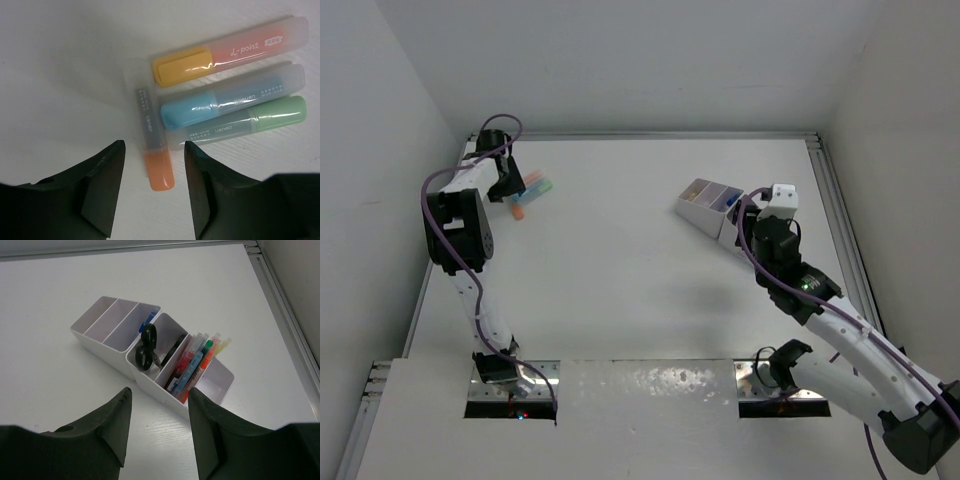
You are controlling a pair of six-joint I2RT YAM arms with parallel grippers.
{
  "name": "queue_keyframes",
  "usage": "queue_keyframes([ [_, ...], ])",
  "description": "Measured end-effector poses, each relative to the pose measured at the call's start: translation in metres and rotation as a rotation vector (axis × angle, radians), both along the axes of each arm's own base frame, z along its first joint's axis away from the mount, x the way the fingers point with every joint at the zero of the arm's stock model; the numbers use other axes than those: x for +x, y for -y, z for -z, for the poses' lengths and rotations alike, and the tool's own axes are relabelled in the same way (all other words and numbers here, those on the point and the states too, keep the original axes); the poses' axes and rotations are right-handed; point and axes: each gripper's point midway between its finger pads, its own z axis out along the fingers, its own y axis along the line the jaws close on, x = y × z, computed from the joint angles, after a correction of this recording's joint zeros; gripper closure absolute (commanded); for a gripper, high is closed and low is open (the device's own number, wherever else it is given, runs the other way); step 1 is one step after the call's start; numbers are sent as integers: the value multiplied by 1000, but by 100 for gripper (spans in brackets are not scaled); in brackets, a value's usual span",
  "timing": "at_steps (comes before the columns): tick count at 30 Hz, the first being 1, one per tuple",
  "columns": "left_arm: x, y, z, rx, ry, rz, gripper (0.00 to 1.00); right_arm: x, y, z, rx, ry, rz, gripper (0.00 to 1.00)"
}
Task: Sort the stationery into containers
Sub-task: Pick up the pen from the center of the board.
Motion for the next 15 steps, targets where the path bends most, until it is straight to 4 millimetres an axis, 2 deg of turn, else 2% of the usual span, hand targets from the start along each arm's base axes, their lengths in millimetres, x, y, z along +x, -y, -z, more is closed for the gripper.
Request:
queue_keyframes([
  [4,0,-3,0,13,-2,-8,56,-1,2,-2,1,6,6,51],
  [15,-6,-4,6,20,-19,-16,56,-2,6,-2,-7,6,23,51],
])
